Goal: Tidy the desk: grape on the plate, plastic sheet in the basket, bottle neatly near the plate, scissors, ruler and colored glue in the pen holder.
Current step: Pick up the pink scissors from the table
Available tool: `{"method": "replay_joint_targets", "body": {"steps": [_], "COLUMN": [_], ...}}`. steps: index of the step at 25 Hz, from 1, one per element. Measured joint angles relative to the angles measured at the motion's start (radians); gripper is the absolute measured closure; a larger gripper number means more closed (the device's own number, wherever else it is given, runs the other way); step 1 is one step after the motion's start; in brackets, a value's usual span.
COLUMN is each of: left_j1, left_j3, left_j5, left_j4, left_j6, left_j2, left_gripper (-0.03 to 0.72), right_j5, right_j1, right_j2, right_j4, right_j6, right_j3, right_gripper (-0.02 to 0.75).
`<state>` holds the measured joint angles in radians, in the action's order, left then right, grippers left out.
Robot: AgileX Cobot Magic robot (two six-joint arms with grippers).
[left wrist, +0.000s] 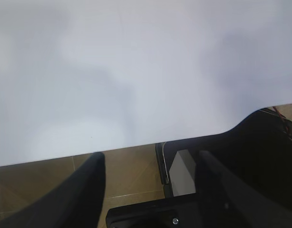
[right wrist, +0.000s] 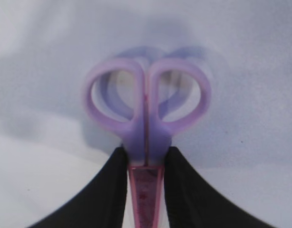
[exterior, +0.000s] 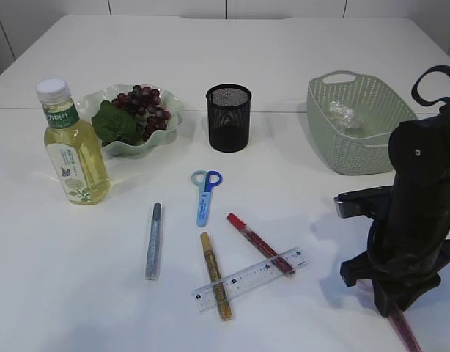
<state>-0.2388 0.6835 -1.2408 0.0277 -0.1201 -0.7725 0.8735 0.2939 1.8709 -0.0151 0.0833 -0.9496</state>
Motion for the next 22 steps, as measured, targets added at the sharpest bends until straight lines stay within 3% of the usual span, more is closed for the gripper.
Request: {"method": "replay_joint_targets", "body": {"steps": [22], "left_j1": [0.0], "left_j3": [0.0], "left_j5": [0.0], "left_j4": [0.0], "left_j6": [0.0], "left_j2": [0.0], "left_gripper": [0.253], "right_j5": [-0.1], "right_j1": [0.0], "right_j2": [-0.033], "right_j4": [-0.002], "right_j6": [-0.013], "right_j3": [0.0], "right_gripper": [0.52]}}
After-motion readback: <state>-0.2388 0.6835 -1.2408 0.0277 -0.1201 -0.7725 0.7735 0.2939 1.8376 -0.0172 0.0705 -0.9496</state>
